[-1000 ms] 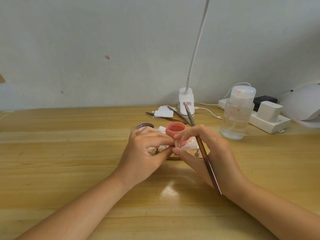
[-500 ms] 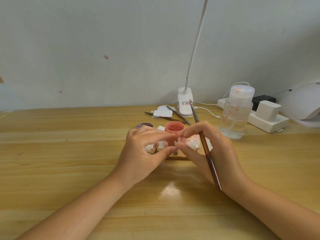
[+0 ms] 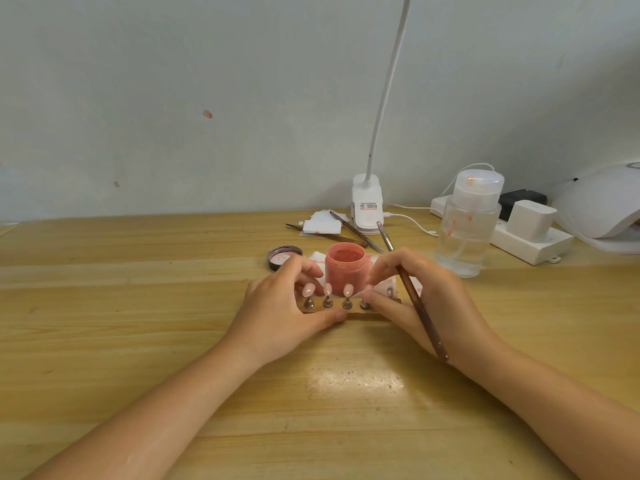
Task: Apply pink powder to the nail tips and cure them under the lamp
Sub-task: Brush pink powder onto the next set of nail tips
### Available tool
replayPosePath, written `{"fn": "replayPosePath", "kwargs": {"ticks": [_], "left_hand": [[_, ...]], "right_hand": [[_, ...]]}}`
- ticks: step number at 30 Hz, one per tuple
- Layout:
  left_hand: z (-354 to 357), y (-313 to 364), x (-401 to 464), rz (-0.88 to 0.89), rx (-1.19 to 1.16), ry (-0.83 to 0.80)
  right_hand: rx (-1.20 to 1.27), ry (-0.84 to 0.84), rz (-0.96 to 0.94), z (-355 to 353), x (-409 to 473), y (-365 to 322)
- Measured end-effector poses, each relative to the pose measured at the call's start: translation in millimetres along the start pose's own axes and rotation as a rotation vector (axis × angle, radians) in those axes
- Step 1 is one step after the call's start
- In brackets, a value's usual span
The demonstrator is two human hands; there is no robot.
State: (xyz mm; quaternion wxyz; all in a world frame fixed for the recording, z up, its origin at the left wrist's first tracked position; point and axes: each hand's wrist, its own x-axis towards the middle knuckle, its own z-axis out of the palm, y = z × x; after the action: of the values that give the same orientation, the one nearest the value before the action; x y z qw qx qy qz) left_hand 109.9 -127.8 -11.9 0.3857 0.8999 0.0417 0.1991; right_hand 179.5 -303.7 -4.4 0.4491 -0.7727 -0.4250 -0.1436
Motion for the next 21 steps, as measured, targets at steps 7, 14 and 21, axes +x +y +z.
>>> {"fn": "replayPosePath", "kwargs": {"ticks": [7,14,21], "left_hand": [[0,-2,1,0.006,-0.003,0.025],[-1,-2,0,0.015,-0.009,0.037],[-1,0,0,0.016,0.007,0.025]], "right_hand": [[-0.050,0.005,-0.069,-16,1,9],[-0.044,-0.070,-0.064,-22,0,18],[0.045,-0.072,-0.009,-19,0,16]]}}
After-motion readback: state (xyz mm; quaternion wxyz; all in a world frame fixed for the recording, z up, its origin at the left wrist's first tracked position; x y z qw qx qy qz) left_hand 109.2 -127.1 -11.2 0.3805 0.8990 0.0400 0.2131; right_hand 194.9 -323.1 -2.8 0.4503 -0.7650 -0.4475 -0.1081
